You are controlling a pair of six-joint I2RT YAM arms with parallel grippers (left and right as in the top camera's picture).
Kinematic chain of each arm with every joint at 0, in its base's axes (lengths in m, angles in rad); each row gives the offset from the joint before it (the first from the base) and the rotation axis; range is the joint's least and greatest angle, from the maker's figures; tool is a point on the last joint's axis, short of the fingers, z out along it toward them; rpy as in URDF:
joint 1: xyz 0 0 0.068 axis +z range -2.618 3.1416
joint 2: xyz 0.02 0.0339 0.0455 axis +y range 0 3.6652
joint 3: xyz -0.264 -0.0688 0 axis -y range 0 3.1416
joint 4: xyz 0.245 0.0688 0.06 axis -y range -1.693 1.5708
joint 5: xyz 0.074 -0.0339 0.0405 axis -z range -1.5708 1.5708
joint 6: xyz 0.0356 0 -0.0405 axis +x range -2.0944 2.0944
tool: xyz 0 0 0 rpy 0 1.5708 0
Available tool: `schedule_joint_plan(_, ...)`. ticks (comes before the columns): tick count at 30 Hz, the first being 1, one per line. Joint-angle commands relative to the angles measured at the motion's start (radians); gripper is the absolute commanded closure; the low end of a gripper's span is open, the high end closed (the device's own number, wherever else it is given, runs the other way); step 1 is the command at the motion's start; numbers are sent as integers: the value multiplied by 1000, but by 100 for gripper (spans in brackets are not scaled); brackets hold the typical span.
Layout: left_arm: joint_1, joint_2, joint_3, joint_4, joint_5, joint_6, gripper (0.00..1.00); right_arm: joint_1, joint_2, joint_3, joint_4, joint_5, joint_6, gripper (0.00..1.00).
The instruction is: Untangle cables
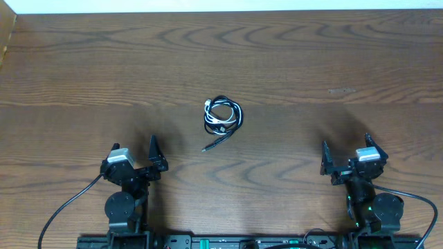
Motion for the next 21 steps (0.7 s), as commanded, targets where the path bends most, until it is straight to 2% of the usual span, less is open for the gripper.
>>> schedule_joint_plan(1, 4, -7, -15, -44, -27, 10, 2, 15, -4, -1, -4, -2, 12, 1)
schedule_joint_plan(14, 4, -7, -15, -44, -27, 10, 2, 15, -4, -1, -4, -2, 12, 1)
schedule_joint_plan(16, 5, -7, -15, -43, -44, 56, 2, 15, -4, -1, -4, -2, 12, 1)
schedule_joint_plan(21, 4, -7, -15, -43, -43, 59, 2, 15, -4, -1, -4, -3, 12, 1)
